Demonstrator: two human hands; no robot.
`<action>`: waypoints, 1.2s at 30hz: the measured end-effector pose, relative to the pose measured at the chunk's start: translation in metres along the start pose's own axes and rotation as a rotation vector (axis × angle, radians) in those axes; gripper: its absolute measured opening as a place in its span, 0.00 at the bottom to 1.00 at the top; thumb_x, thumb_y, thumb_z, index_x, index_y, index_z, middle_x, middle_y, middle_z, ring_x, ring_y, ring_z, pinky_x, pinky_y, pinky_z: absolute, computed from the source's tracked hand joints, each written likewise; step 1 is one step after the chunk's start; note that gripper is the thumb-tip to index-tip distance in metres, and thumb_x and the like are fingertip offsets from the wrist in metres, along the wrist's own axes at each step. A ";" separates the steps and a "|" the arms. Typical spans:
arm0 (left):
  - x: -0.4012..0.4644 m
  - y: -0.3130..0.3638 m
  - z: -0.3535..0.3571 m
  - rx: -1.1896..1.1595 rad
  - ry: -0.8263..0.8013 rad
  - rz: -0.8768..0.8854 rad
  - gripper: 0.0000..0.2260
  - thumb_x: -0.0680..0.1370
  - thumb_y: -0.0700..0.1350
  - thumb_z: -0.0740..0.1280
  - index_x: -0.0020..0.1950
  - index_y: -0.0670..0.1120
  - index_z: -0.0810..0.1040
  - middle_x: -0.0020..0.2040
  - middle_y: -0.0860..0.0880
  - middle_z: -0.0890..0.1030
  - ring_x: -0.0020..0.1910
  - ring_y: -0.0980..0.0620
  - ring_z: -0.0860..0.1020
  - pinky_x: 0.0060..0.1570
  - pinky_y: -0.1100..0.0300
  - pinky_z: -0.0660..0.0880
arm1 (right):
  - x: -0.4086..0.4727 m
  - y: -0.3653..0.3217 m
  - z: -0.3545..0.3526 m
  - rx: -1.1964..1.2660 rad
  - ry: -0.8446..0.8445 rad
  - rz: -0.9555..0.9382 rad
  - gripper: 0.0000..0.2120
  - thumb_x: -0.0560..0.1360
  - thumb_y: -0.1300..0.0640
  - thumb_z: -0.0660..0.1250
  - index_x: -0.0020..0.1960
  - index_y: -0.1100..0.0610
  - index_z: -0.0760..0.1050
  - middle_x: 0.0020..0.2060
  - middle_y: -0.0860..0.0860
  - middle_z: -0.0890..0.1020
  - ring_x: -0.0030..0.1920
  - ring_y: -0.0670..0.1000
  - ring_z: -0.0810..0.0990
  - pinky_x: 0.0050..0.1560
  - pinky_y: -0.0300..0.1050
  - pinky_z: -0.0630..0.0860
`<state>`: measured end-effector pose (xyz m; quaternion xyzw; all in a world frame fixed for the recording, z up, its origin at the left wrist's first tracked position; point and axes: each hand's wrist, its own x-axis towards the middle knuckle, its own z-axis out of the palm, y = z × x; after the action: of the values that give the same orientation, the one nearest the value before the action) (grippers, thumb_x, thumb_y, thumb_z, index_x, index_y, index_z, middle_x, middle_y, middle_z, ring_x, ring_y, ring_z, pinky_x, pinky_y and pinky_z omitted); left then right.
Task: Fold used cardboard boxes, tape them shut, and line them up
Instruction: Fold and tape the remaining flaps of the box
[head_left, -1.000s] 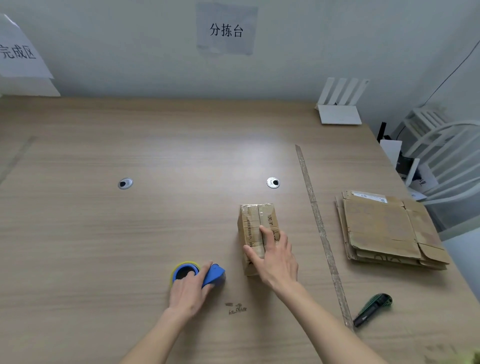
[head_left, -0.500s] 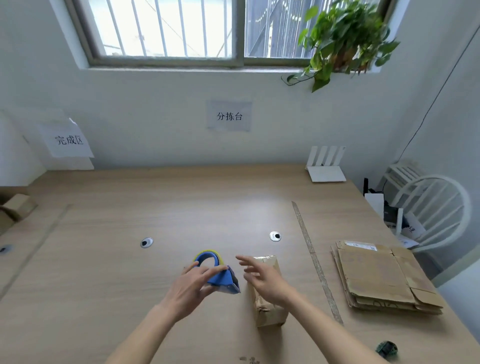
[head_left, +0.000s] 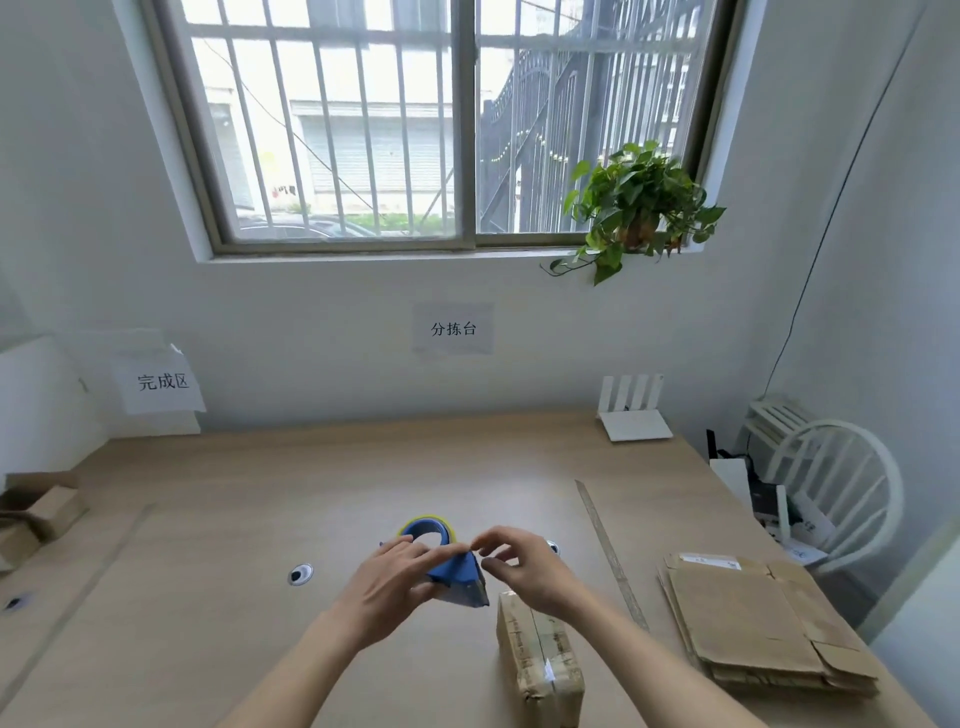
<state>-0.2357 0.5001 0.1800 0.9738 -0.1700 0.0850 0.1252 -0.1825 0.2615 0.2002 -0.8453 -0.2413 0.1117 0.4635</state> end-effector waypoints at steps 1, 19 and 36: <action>0.001 0.002 -0.004 0.004 -0.003 0.008 0.22 0.77 0.65 0.48 0.70 0.80 0.46 0.53 0.59 0.76 0.57 0.55 0.73 0.67 0.60 0.62 | 0.000 -0.001 -0.002 0.000 0.010 -0.002 0.12 0.79 0.58 0.68 0.50 0.39 0.78 0.50 0.42 0.83 0.50 0.44 0.82 0.52 0.36 0.78; 0.046 0.030 -0.007 -0.045 -0.119 0.052 0.21 0.77 0.64 0.51 0.66 0.83 0.47 0.54 0.57 0.77 0.54 0.52 0.75 0.54 0.60 0.68 | -0.002 0.029 -0.042 -0.003 0.086 0.123 0.06 0.83 0.58 0.61 0.48 0.53 0.73 0.47 0.49 0.84 0.50 0.49 0.83 0.52 0.47 0.82; 0.104 0.066 0.008 -0.091 -0.164 0.008 0.23 0.83 0.59 0.56 0.76 0.71 0.52 0.68 0.57 0.76 0.59 0.52 0.77 0.52 0.55 0.74 | 0.011 0.082 -0.087 0.318 0.205 0.263 0.09 0.75 0.55 0.76 0.48 0.58 0.78 0.43 0.55 0.84 0.43 0.53 0.85 0.45 0.48 0.84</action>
<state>-0.1616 0.4056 0.2085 0.9700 -0.1872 -0.0022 0.1548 -0.1125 0.1661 0.1798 -0.7927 -0.0601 0.1214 0.5943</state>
